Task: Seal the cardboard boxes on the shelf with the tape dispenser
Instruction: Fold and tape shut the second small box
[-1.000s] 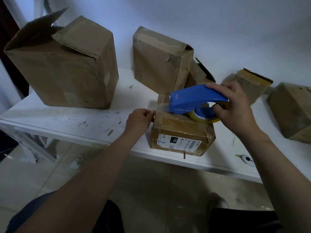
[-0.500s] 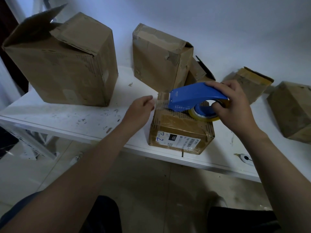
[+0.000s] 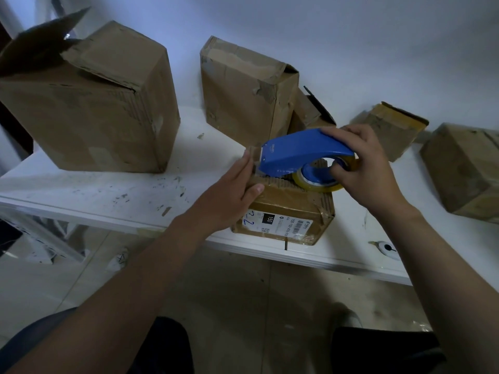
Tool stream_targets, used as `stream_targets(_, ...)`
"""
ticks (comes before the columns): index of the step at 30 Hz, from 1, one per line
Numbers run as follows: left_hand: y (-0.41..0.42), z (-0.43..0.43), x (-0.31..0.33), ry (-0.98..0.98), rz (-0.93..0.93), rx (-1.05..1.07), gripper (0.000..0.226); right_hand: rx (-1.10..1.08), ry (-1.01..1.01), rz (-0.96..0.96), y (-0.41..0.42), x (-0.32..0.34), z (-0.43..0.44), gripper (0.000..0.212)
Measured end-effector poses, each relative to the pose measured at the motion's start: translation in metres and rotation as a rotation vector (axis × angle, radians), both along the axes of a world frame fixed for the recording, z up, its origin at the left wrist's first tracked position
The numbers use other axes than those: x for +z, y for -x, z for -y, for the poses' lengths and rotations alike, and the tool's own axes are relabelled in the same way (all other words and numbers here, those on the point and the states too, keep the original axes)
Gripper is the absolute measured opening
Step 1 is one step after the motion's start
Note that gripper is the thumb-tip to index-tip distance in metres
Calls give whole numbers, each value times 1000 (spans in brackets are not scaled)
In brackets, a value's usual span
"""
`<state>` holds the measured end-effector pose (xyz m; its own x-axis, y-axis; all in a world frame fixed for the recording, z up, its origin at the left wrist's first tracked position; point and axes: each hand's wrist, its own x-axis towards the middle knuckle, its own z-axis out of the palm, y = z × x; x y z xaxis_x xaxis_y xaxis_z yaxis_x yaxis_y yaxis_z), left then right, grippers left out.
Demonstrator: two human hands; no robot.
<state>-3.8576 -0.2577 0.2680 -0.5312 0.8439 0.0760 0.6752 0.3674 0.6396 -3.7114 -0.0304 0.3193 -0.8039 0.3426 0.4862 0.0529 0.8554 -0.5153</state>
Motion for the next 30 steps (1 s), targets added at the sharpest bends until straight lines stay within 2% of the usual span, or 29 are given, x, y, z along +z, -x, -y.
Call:
stream_targets(6,3,5,3,122,-89,-1,72,62,67,-52,-2,1,-7,70)
stream_targets(10,1,4,11,230,-139,17,82,115,-5,-31,-1,4,-12,70)
stream_targets(14,3,2,11,294,-180,19,84,119,-48,12,-2,6,-17,72)
stream_targets(30,6,-3,8,290,-188,15,82,62,-150,30,-38,12,-45,70)
